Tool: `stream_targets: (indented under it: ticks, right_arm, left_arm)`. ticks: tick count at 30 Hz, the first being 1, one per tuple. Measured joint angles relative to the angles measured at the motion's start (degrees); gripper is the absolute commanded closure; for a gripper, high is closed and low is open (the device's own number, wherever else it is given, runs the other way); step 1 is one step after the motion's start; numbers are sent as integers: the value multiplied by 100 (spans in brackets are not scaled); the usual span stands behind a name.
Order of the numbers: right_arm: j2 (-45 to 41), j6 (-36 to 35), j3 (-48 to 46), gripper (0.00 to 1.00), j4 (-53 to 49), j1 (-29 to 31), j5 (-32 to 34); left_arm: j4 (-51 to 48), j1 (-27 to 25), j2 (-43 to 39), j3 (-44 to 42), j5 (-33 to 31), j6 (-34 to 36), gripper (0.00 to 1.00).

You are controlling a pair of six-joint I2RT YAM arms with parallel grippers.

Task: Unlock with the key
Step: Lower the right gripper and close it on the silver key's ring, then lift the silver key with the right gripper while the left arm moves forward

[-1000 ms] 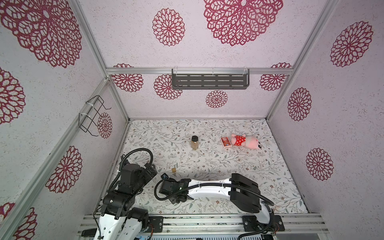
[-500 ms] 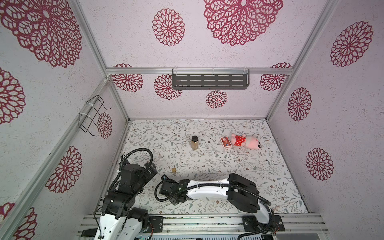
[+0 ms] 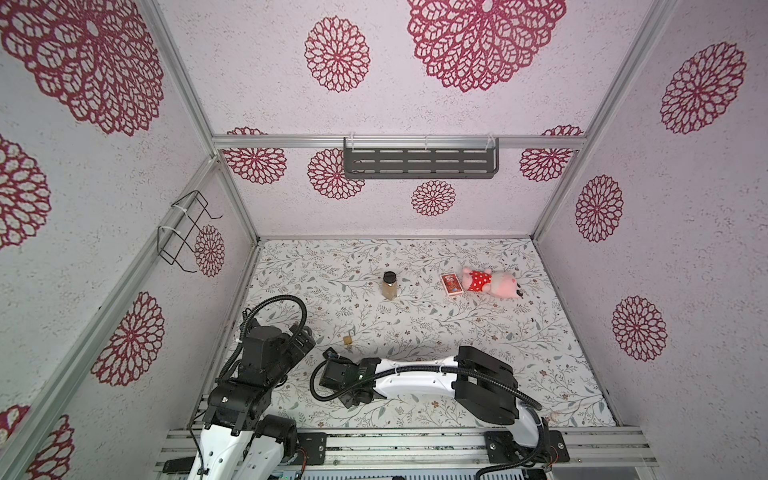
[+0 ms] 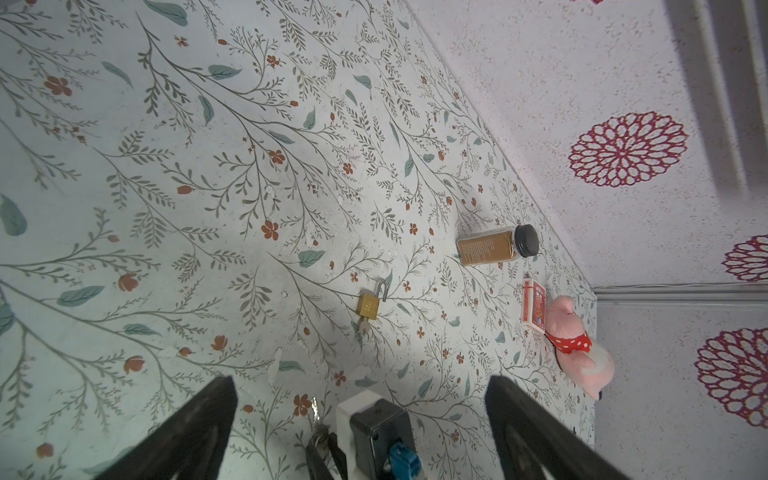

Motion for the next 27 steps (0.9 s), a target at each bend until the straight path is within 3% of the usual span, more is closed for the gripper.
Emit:
stream_targets:
  ticks: [20,27]
  right_arm:
    - [-7,-155,-26,97,48,-157,-7]
    - [-380,-199,-662,100,549,-271,-225]
  left_arm:
    - [-9,0,55,0,114,-125,3]
    - [-74,0,44,131,197,-181,3]
